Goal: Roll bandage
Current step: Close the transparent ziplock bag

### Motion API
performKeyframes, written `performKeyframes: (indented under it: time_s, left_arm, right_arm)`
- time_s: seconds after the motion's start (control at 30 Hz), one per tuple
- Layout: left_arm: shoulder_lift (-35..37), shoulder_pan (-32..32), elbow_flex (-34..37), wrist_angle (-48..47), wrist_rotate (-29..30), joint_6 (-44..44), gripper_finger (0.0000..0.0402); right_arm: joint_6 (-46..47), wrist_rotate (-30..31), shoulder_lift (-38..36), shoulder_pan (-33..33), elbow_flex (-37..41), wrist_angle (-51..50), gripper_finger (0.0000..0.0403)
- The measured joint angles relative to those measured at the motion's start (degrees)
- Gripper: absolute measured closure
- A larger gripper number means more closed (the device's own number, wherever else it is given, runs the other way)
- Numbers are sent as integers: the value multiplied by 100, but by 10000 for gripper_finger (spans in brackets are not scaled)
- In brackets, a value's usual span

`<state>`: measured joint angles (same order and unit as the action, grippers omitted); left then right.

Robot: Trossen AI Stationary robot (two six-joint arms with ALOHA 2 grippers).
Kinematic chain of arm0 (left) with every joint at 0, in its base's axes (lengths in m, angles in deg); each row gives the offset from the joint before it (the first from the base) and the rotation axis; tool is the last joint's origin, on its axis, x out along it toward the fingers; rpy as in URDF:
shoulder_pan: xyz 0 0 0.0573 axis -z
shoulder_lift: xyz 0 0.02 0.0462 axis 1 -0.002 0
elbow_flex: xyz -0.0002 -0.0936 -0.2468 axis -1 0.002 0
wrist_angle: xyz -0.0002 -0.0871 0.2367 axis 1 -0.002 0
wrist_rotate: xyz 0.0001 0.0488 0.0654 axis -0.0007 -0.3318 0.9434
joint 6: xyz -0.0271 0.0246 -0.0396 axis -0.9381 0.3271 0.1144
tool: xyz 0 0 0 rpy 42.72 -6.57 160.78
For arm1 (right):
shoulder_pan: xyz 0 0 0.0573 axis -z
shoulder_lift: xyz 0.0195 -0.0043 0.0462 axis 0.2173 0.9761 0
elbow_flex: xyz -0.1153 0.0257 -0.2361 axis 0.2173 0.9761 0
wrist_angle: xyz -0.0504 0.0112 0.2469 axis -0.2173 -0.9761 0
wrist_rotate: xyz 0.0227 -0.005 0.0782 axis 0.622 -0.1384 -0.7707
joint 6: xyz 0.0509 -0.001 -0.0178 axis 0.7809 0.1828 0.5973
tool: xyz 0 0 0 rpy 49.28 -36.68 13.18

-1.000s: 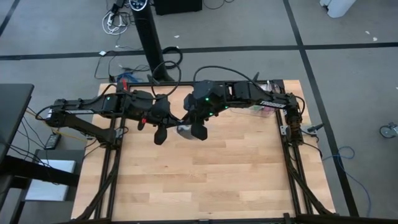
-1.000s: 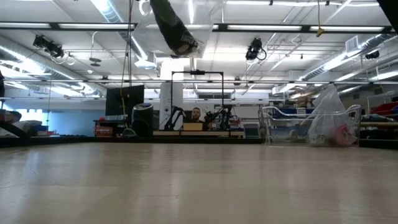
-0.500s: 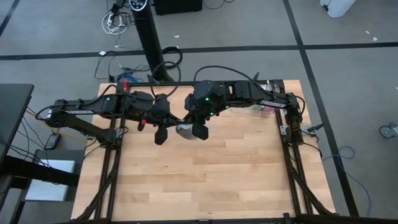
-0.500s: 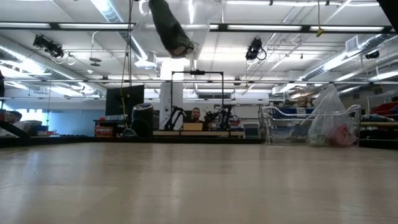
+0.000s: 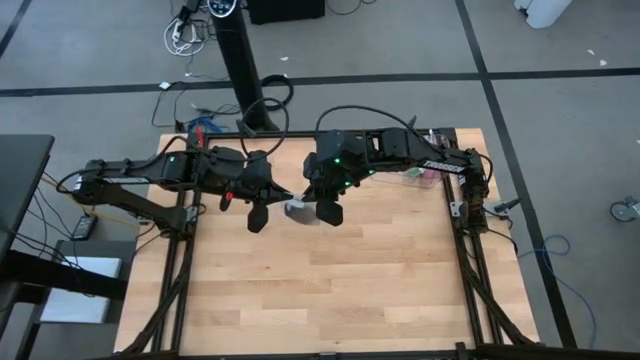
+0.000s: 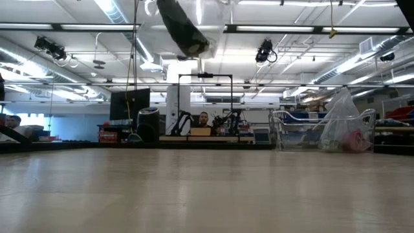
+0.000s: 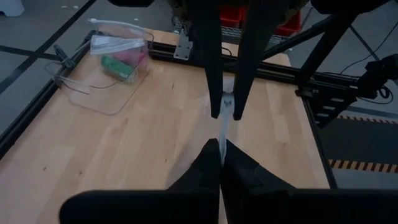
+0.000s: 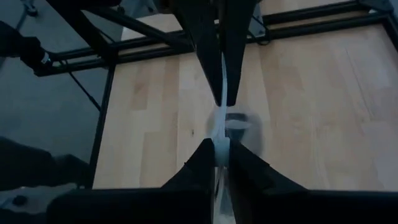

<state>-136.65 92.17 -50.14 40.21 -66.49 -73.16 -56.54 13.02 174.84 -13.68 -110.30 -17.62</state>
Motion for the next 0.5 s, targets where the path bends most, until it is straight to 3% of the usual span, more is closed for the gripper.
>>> performKeyframes:
  time_s: [0.5]
  left_arm:
    - [38, -2, 2, -70, 47, -4, 396]
  right_arm:
    - [57, -41, -57, -23, -4, -730, 372]
